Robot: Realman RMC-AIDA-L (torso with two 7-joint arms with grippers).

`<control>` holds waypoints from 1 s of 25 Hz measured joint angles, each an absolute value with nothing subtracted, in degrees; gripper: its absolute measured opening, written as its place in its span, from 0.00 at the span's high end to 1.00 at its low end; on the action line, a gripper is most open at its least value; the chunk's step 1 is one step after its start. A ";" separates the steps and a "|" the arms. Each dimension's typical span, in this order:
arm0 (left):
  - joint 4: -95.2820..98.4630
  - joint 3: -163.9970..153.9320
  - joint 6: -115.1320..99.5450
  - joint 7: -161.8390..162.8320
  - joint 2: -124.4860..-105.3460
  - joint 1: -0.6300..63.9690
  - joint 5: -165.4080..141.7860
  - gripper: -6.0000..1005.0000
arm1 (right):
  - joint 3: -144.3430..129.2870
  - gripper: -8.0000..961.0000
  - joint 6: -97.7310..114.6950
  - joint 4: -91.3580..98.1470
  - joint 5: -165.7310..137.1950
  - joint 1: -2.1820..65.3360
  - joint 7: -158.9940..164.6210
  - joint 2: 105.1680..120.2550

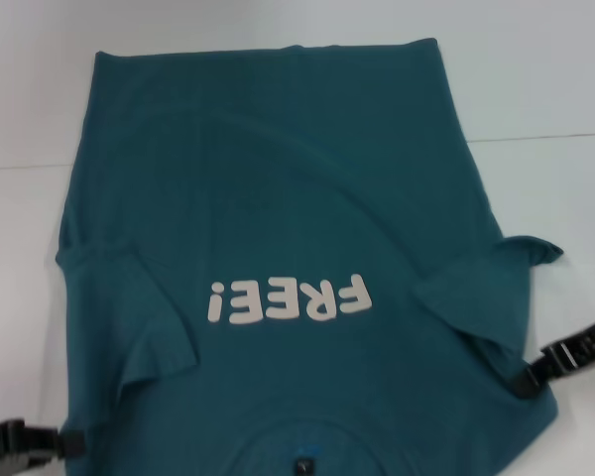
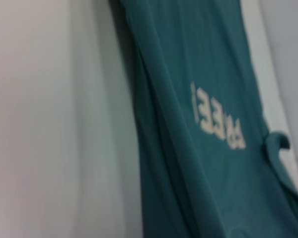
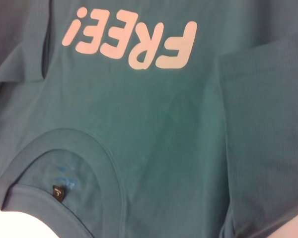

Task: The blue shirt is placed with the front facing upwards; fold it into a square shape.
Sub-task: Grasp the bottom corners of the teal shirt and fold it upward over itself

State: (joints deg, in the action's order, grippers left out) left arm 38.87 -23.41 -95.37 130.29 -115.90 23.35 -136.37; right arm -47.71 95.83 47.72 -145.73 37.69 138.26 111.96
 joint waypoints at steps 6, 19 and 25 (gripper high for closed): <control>41.28 -23.45 -99.91 130.28 -116.11 22.31 -142.02 0.96 | -47.45 0.95 100.36 49.15 -149.41 35.98 137.88 111.96; 43.98 -23.78 -109.27 127.49 -116.63 19.12 -147.30 0.96 | -47.58 0.95 106.00 52.10 -152.76 31.07 136.17 111.43; 43.01 -23.47 -110.17 126.86 -116.71 21.53 -147.04 0.96 | -46.55 0.95 105.75 51.53 -150.51 32.39 134.28 112.05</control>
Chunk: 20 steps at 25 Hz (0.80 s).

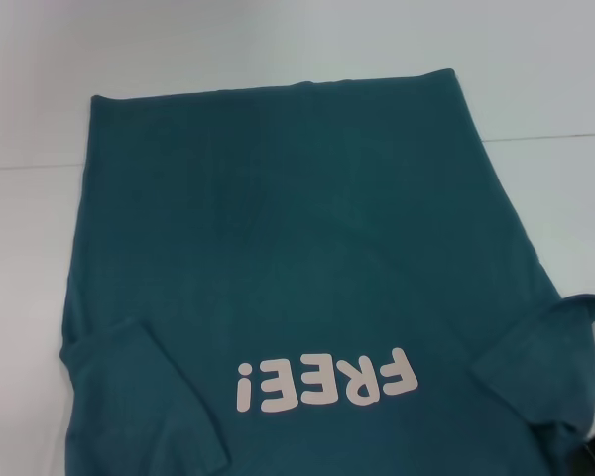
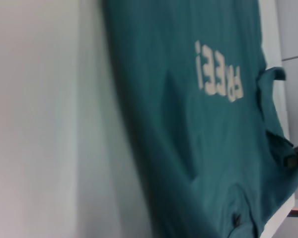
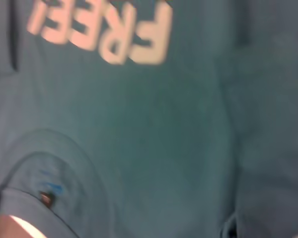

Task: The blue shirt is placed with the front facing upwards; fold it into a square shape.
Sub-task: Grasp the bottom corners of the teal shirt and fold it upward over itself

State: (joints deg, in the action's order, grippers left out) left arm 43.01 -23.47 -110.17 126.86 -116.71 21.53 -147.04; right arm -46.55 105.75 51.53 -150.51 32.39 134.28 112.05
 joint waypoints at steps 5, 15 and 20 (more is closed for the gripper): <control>38.82 -22.63 -106.00 130.05 -115.82 27.55 -146.64 0.96 | -44.59 0.95 102.37 51.47 -149.62 34.51 136.56 112.00; 34.58 -21.03 -92.81 137.98 -114.37 36.76 -146.44 0.96 | -40.83 0.95 90.89 51.41 -149.44 37.72 142.95 111.31; 34.54 -21.04 -87.43 140.03 -114.31 39.25 -146.43 0.96 | -40.70 0.95 84.85 51.05 -149.44 39.44 145.52 111.38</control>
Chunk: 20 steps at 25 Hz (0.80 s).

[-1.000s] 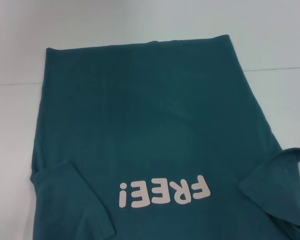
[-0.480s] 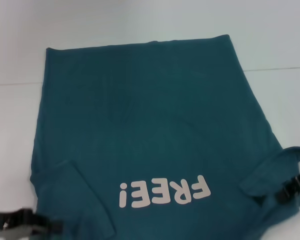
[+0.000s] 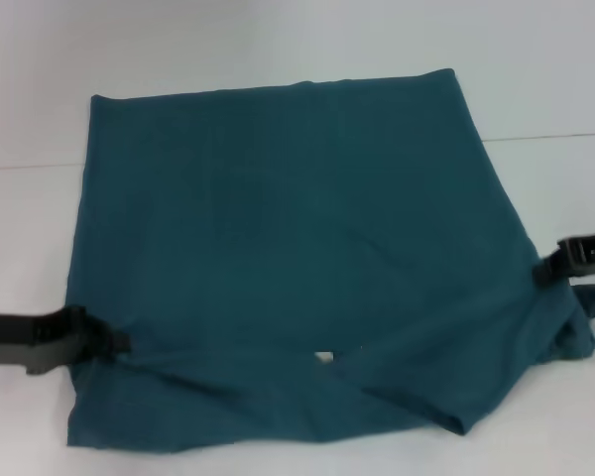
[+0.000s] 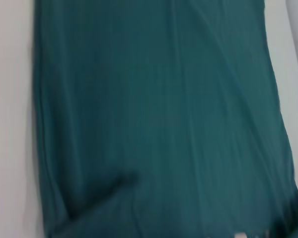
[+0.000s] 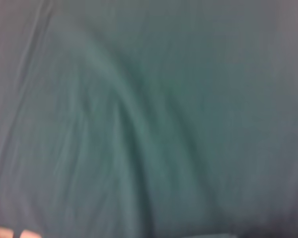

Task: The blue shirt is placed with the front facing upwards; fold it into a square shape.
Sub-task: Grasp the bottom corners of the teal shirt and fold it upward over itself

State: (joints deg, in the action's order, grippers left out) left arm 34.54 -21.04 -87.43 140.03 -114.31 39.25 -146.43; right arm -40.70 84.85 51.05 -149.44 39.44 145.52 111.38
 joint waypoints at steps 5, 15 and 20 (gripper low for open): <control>34.46 -21.17 -83.43 141.29 -114.64 41.46 -146.42 0.96 | -40.87 0.95 79.94 48.68 -149.66 41.08 147.15 111.34; 34.45 -21.05 -79.85 142.35 -114.38 44.42 -142.74 0.96 | -41.27 0.95 72.58 47.73 -149.58 43.84 148.74 112.10; 33.71 -20.99 -75.54 142.51 -113.87 45.08 -139.95 0.96 | -41.31 0.95 67.04 45.22 -149.61 45.02 148.76 112.37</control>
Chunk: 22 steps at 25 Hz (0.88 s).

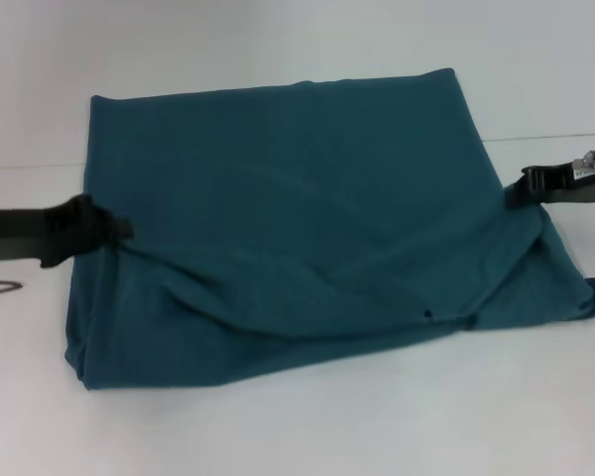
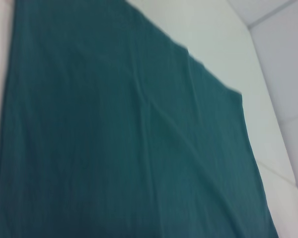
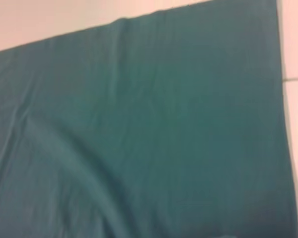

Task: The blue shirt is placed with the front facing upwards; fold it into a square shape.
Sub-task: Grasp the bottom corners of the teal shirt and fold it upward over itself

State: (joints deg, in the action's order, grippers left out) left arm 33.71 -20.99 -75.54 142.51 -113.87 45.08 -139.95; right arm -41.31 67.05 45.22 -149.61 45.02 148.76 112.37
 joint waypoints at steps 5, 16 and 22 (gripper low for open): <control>32.03 -21.19 -68.15 141.53 -114.46 46.06 -138.79 0.96 | -41.50 0.95 60.22 42.30 -149.59 45.96 148.37 112.93; 30.67 -21.73 -59.16 140.30 -116.41 48.07 -137.79 0.96 | -45.82 0.95 47.61 40.12 -149.46 48.32 148.03 115.14; 30.67 -22.01 -57.57 140.27 -116.12 49.28 -136.37 0.96 | -45.99 0.95 43.47 39.72 -149.44 49.29 148.08 115.66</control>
